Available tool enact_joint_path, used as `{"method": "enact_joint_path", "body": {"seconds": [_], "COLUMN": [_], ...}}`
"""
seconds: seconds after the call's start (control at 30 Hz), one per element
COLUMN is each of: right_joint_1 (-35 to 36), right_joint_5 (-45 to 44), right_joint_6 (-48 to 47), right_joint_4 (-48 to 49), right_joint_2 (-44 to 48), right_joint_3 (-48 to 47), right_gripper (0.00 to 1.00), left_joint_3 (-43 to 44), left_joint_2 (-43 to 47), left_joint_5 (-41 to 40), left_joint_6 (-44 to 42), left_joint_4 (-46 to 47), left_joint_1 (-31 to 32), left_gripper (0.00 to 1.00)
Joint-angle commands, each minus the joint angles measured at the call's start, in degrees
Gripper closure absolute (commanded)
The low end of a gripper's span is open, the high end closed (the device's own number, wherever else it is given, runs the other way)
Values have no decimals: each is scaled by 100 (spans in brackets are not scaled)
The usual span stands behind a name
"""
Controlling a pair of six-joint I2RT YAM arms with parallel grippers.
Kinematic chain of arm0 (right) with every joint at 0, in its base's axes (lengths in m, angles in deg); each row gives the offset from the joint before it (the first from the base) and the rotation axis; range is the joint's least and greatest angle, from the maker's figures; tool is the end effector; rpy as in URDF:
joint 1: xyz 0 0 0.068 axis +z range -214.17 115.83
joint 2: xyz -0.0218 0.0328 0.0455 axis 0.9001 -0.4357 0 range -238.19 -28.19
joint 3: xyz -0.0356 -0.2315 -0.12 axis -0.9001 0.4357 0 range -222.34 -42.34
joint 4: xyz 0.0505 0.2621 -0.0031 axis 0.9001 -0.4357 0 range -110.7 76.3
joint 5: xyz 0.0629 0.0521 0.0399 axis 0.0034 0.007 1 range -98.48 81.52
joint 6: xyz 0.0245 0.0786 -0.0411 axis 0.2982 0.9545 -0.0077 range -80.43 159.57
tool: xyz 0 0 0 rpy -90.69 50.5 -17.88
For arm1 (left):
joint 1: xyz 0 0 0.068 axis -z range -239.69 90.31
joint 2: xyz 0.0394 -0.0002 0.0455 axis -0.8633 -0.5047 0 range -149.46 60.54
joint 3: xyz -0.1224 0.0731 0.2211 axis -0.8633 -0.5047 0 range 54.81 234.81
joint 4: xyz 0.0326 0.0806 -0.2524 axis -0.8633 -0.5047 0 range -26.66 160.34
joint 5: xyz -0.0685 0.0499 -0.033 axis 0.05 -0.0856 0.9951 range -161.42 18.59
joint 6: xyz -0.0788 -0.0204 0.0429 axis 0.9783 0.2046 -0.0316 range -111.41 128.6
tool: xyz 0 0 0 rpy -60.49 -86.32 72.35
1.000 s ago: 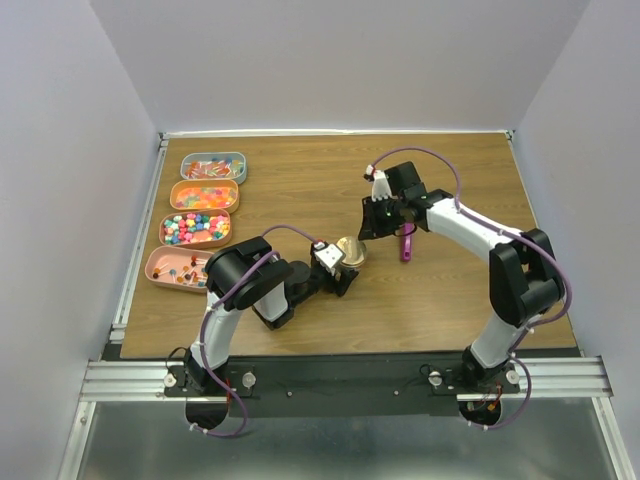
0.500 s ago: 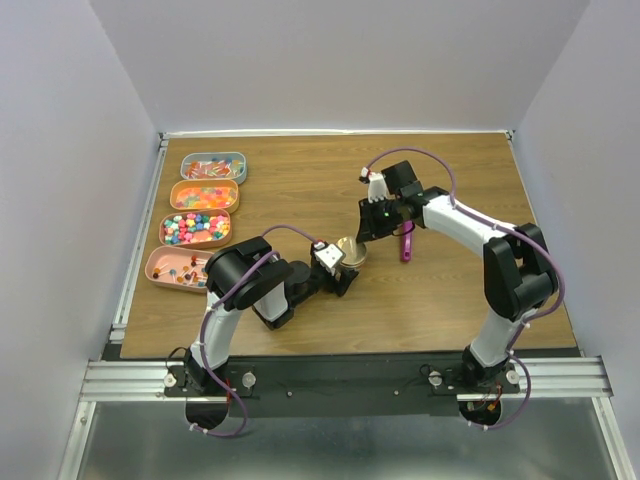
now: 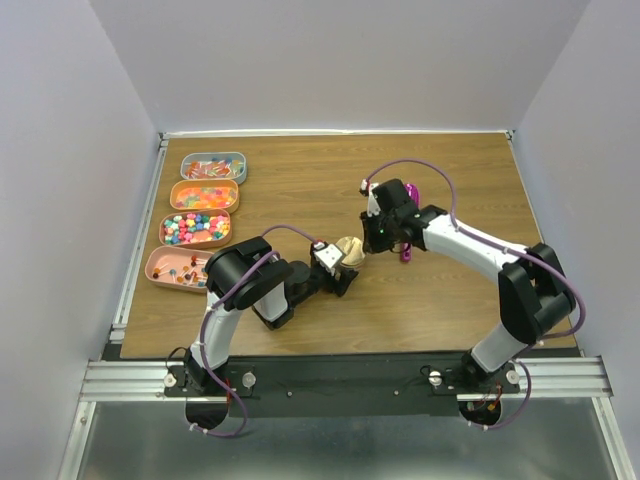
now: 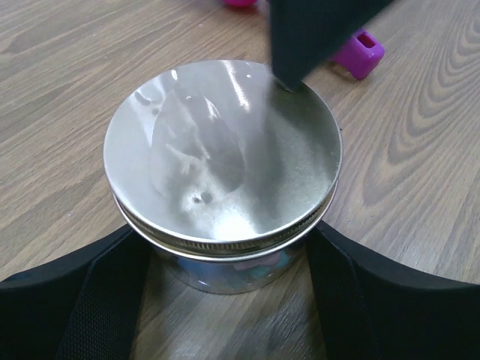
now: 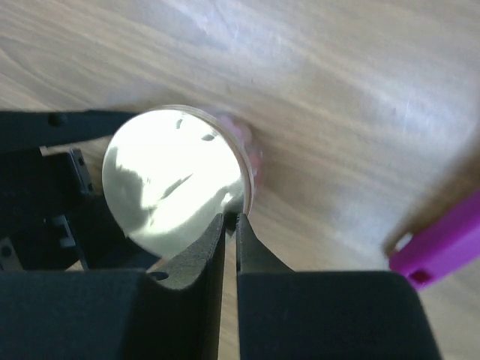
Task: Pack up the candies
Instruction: Screw the bottle lid onto the packing bottle.
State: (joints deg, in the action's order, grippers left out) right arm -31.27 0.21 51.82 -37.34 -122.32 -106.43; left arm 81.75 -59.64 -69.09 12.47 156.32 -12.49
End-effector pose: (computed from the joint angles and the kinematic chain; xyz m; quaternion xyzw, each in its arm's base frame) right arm 0.3104 0.2156 0.1678 -0.1930 0.9279 0.1858 0.2594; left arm 0.2345 -0.2582 0.0594 0.2894 0.6924 -0.2986 0.5897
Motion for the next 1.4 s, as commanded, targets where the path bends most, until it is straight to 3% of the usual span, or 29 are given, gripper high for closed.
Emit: {"method": "enact_joint_path", "body": {"seconds": [0.0,0.17,0.4,0.6,0.83,1.37], "right_joint_1": [839,972,367,-248,-434,-417], "right_joint_5": [-201,-639,-711,-96,879,1619], "right_joint_6": [1295,1790,904,-10,-882,-1164], "right_joint_4": [-300,-326,-861,-950,-1063,-1213], "right_joint_2": [122,500,703,274,-658,-1451], "right_joint_3": [564,723,38,-717,-1517,-1607], "right_gripper": [87,87,84,75,61,71], "left_joint_3": [-66,-92,-92,-84,-92,-75], "left_joint_2": [-339,-348,-348,-366,-357,-392], "left_joint_5": [101,119,154,180,189,233], "left_joint_6": [183,183,192,192,175,175], "left_joint_4": [3382,3382,3382,3382,3382,3382], "left_joint_1": [-18,-9,-18,-9,-18,-27], "left_gripper": [19,19,19,19,19,19]}}
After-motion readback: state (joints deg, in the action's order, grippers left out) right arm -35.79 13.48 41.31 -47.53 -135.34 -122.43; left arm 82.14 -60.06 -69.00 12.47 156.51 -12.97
